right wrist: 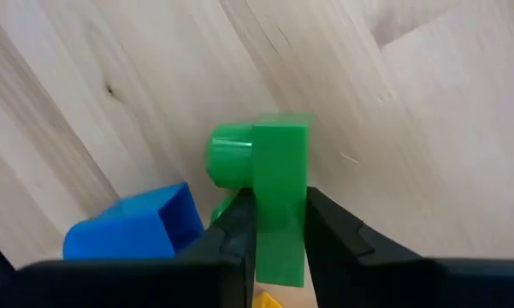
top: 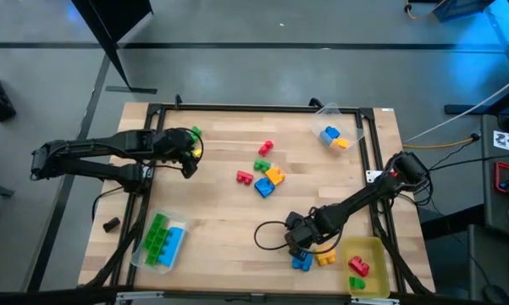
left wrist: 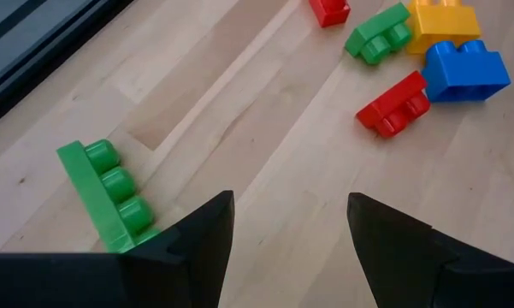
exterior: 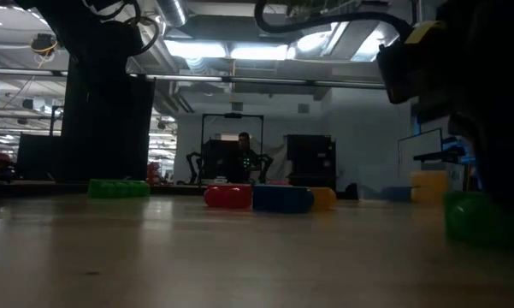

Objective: Sort blocks by size
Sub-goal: Put the bottom 2 stud green game piece into the yellow transparent bin, then put the bottom 2 stud red game piece into the yellow bin

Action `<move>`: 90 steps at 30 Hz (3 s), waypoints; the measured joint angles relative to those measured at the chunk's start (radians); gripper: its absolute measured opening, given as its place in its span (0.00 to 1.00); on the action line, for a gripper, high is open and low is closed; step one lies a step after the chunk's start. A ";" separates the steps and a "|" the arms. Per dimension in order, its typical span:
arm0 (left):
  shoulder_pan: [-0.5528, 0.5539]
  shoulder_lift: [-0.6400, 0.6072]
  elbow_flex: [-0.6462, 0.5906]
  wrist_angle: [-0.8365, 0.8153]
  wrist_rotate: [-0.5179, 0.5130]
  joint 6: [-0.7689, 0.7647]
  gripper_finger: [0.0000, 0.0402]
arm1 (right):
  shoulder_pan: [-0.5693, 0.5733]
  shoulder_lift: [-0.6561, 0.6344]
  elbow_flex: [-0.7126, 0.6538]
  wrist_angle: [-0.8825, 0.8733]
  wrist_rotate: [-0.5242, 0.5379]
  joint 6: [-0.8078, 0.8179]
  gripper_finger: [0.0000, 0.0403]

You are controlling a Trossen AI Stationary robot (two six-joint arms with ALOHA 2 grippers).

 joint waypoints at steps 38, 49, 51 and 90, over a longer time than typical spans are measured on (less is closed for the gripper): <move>0.000 0.000 0.000 0.002 0.000 -0.025 0.53 | 0.339 0.000 0.380 -0.874 -0.188 0.285 0.21; -0.023 0.005 0.000 0.189 0.000 0.008 0.53 | 0.401 0.000 0.366 -0.855 -0.246 0.286 0.21; -0.036 0.014 0.001 0.229 0.000 0.038 0.53 | 0.401 0.000 0.366 -0.838 -0.249 0.286 0.21; -0.100 0.757 0.001 0.875 0.113 0.533 0.53 | 0.205 -0.004 0.437 -0.834 -0.038 0.008 0.55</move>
